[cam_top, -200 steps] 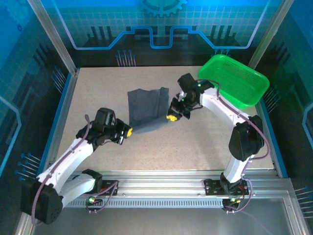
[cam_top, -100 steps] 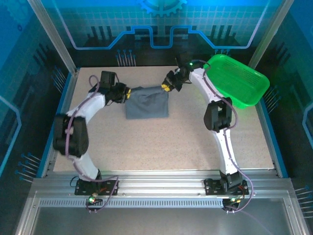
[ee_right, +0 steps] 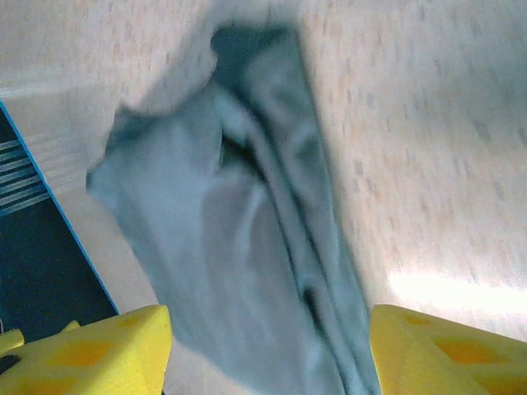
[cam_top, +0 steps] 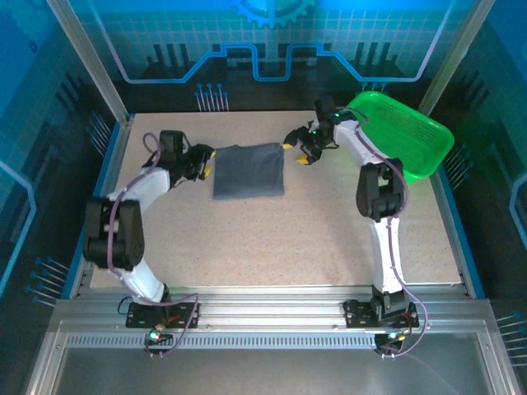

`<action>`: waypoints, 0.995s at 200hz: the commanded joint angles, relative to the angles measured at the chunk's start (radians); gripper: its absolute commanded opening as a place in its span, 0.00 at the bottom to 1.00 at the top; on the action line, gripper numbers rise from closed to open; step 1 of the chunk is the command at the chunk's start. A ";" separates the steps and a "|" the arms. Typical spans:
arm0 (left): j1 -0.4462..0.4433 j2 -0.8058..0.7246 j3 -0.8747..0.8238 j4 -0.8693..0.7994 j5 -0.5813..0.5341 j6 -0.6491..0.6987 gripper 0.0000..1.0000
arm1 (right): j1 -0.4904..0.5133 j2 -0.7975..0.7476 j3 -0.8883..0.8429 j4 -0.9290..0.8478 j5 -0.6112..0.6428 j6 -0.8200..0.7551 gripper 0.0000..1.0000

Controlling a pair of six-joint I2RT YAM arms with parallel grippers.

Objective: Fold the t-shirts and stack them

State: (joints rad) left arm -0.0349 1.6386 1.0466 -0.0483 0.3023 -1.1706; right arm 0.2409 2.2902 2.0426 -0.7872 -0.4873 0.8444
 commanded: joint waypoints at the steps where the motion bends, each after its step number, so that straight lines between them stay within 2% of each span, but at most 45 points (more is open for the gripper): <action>1: -0.035 -0.148 -0.175 -0.043 0.007 -0.014 0.51 | 0.031 -0.204 -0.242 0.123 -0.001 -0.044 0.62; 20: -0.093 -0.234 -0.293 -0.018 0.003 -0.109 0.51 | 0.066 -0.330 -0.438 0.178 0.030 -0.042 0.57; 30: -0.139 -0.254 -0.327 0.013 -0.009 -0.169 0.55 | 0.081 -0.425 -0.585 0.270 0.042 -0.014 0.56; 42: -0.206 -0.249 -0.348 0.053 -0.038 -0.238 0.60 | 0.088 -0.506 -0.709 0.370 0.042 0.021 0.57; 57: -0.286 -0.205 -0.360 0.150 -0.091 -0.321 0.62 | 0.092 -0.578 -0.823 0.450 0.026 0.047 0.58; 76: -0.379 -0.136 -0.362 0.294 -0.217 -0.412 0.62 | 0.095 -0.608 -0.868 0.466 -0.003 0.040 0.58; 91: -0.426 -0.069 -0.321 0.322 -0.290 -0.460 0.62 | 0.094 -0.618 -0.872 0.445 -0.025 0.024 0.58; 126: -0.476 0.127 -0.217 0.375 -0.343 -0.544 0.61 | 0.089 -0.678 -0.873 0.388 -0.028 -0.002 0.58; 144: -0.485 0.190 -0.160 0.372 -0.391 -0.562 0.61 | 0.082 -0.719 -0.888 0.382 -0.034 0.000 0.58; 187: -0.500 0.332 -0.011 0.348 -0.404 -0.590 0.58 | 0.064 -0.775 -0.923 0.354 -0.051 -0.012 0.57; 199: -0.503 0.361 0.006 0.343 -0.415 -0.611 0.54 | 0.055 -0.782 -0.930 0.359 -0.068 -0.002 0.56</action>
State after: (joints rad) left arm -0.5205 1.9408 1.0073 0.3054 -0.0589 -1.7302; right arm 0.3202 1.5307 1.1404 -0.4042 -0.5114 0.8516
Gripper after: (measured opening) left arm 0.574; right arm 0.565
